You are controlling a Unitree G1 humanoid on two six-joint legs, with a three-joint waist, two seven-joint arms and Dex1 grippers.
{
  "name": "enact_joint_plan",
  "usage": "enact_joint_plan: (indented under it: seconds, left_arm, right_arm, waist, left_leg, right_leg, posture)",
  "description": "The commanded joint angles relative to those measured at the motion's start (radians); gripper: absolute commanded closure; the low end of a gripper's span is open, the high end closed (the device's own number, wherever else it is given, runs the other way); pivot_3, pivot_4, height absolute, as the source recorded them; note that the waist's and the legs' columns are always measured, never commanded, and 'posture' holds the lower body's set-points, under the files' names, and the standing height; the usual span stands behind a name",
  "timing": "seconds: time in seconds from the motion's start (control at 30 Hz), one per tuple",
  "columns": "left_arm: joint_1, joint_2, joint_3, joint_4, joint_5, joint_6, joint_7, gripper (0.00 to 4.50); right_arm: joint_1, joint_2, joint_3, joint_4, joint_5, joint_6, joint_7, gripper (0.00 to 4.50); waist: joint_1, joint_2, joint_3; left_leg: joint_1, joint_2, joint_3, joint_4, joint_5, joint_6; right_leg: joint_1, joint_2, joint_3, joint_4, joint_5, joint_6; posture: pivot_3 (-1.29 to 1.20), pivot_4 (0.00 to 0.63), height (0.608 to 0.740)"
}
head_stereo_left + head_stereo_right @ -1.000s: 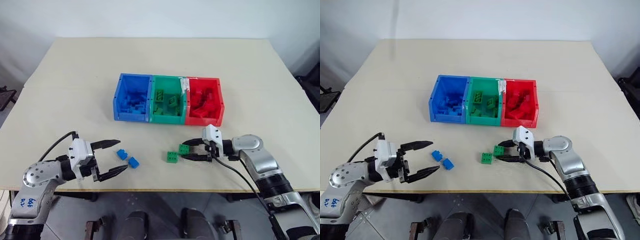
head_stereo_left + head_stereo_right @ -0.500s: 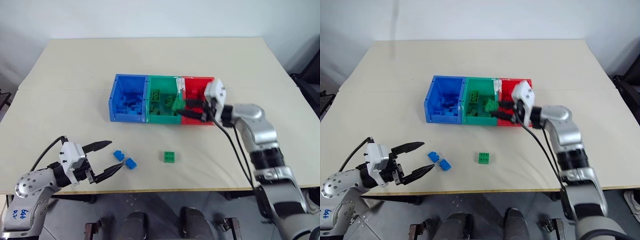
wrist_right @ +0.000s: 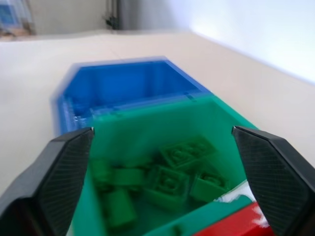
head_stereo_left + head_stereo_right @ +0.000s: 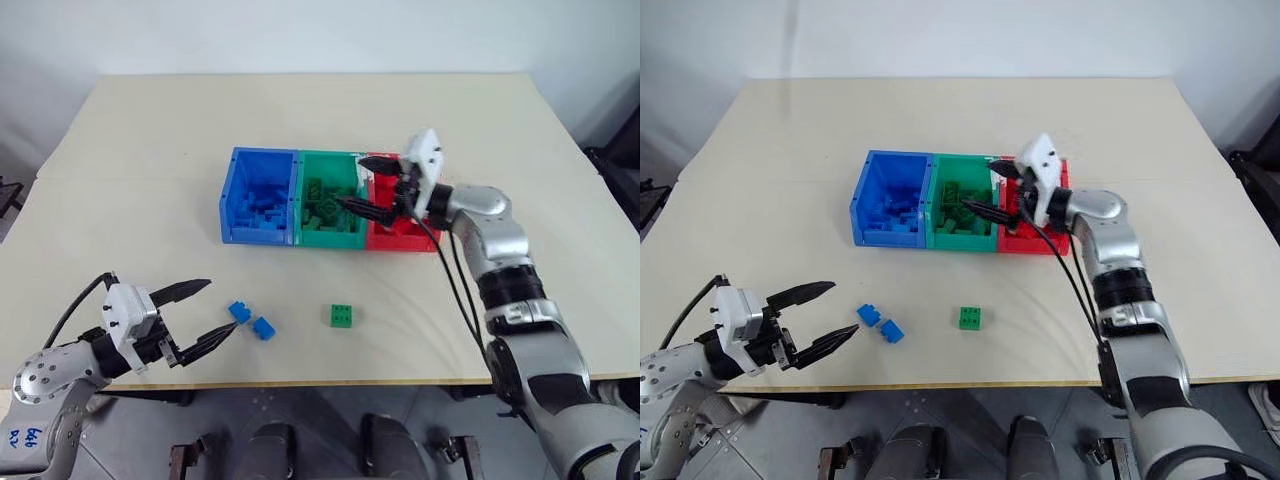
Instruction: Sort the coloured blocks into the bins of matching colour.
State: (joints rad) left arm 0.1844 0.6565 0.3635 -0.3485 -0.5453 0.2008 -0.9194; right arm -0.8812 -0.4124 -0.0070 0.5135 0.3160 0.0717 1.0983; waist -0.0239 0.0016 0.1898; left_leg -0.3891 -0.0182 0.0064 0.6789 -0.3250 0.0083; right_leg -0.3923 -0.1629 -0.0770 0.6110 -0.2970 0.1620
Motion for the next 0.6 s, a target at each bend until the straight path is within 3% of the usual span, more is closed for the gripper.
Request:
enact_joint_plan:
  seconds: [0.03,0.2,0.33,0.47,0.6]
  left_arm:
    - [-0.034,0.021,-0.02,-0.013,-0.022,0.02,-0.018,0.0]
    - [-0.146,0.015,-0.108,0.072,0.018,-0.014,-0.064,0.0]
    - [-0.251,0.008,-0.193,0.137,0.029,-0.017,-0.116,0.0]
    - [-0.328,-0.006,-0.255,0.187,0.054,-0.039,-0.148,0.0]
    - [-0.354,-0.018,-0.266,0.214,0.084,-0.099,-0.155,0.0]
  right_arm:
    - [0.16,-0.109,-0.088,-0.223,0.124,0.017,0.137,0.01]
    - [0.462,-0.315,-0.18,-0.356,0.148,0.022,0.24,0.01]
    - [0.616,-0.399,-0.271,-0.339,0.146,-0.059,0.262,0.01]
    - [0.676,-0.41,-0.281,-0.342,0.142,-0.106,0.271,0.01]
    - [0.697,-0.411,-0.209,-0.405,0.14,-0.067,0.3,0.01]
  waist:
    - [0.01,0.0,0.0]
    - [0.03,0.0,0.0]
    - [0.026,0.0,0.0]
    - [0.016,0.0,0.0]
    - [0.018,0.0,0.0]
  left_leg:
    - [0.0,0.0,0.0,0.0,0.0,0.0]
    - [0.0,-0.002,0.005,0.001,-0.001,0.001]
    - [0.001,-0.001,0.01,0.001,-0.001,0.001]
    - [0.003,0.002,0.013,0.001,0.0,0.001]
    - [0.003,0.003,0.015,0.001,0.0,0.0]
  right_leg:
    - [0.0,0.0,0.0,-0.001,0.0,0.0]
    - [0.002,0.0,0.0,-0.002,0.0,0.001]
    - [0.002,0.0,0.0,-0.002,0.001,0.002]
    - [0.002,0.001,0.0,-0.002,0.001,0.002]
    - [0.002,0.001,0.001,-0.002,0.001,0.002]
  posture:
    - [0.0,0.15,0.74]
    - [0.0,0.15,0.74]
    - [0.0,0.15,0.74]
    - [0.0,0.15,0.74]
    - [0.0,0.15,0.74]
